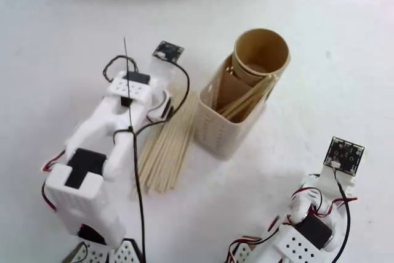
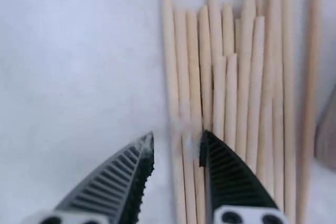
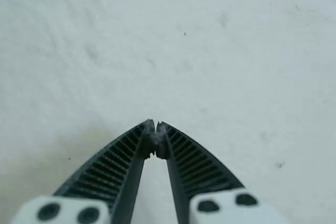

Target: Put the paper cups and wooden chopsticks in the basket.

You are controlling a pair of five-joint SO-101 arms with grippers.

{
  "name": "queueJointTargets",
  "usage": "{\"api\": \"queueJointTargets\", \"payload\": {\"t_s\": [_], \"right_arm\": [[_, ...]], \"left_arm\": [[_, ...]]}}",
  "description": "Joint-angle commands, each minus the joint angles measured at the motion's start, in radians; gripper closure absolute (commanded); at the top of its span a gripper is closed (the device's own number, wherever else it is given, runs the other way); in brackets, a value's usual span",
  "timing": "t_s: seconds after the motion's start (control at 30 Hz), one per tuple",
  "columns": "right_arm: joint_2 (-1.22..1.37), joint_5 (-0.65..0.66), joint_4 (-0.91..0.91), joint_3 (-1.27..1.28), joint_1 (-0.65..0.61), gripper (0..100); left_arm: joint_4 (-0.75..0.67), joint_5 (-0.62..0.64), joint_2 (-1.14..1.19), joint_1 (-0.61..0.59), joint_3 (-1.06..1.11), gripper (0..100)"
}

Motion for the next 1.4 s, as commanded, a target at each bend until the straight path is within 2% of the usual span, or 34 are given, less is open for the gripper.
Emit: {"api": "queueJointTargets", "payload": {"t_s": [0.0, 0.13, 0.27, 0.33, 0.47, 0.57, 1.13, 1.37], "right_arm": [[0.005, 0.008, 0.002, 0.011, 0.005, 98.1], [0.005, 0.008, 0.002, 0.011, 0.007, 98.1], [0.005, 0.008, 0.002, 0.011, 0.007, 98.1], [0.005, 0.008, 0.002, 0.011, 0.007, 98.1], [0.005, 0.008, 0.002, 0.011, 0.007, 98.1], [0.005, 0.008, 0.002, 0.011, 0.007, 98.1], [0.005, 0.008, 0.002, 0.011, 0.008, 98.1], [0.005, 0.008, 0.002, 0.011, 0.008, 98.1]], "left_arm": [[-0.034, 0.011, 0.03, 0.016, -0.018, 85], [-0.009, 0.014, 0.051, 0.001, -0.061, 85], [-0.003, 0.015, 0.053, -0.064, -0.091, 94], [-0.009, 0.012, 0.05, -0.097, -0.101, 95], [-0.003, 0.002, 0.056, -0.13, -0.138, 95], [-0.003, -0.058, 0.053, -0.119, -0.14, 95], [-0.002, -0.058, 0.035, -0.125, -0.144, 95], [0.0, -0.058, 0.035, -0.125, -0.144, 88]]}}
